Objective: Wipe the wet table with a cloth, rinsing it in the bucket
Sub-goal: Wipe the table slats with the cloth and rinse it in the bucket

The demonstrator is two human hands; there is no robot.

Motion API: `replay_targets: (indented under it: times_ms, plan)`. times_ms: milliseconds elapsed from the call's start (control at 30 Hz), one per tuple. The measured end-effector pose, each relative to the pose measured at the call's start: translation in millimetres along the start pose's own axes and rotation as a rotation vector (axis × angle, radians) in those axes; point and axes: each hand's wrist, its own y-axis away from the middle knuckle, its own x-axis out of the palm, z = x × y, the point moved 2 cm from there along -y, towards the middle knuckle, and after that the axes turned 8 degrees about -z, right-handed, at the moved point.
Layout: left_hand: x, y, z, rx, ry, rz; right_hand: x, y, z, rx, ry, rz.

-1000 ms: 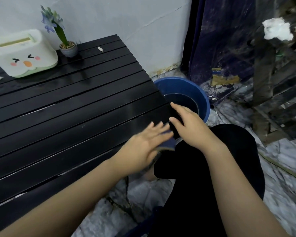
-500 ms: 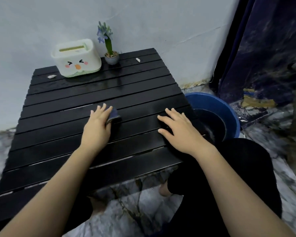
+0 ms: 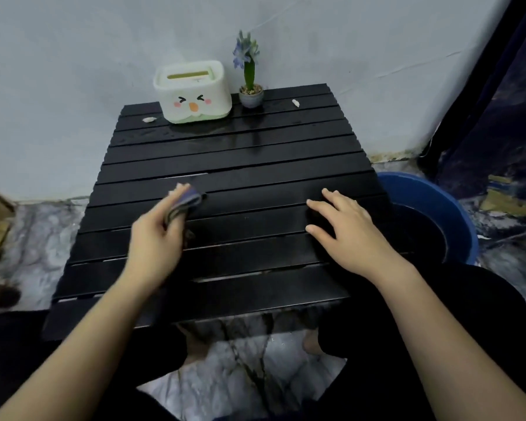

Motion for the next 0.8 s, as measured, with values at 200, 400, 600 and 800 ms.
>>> replay_targets:
  times_ms: [200, 400, 600, 800]
  plan:
    - [-2, -65, 76, -0.284, -0.546, -0.157, 14, -6, 18, -0.044, 0.005, 0.019]
    - [80, -35, 10, 0.170, -0.405, 0.156, 14, -9, 9, -0.061, 0.018, 0.014]
    - [98, 78, -48, 0.680, -0.131, 0.535, 9, -16, -1, -0.106, 0.038, 0.029]
    - [76, 118, -36, 0.617, 0.149, 0.790, 9, -16, 5, -0.083, 0.045, 0.012]
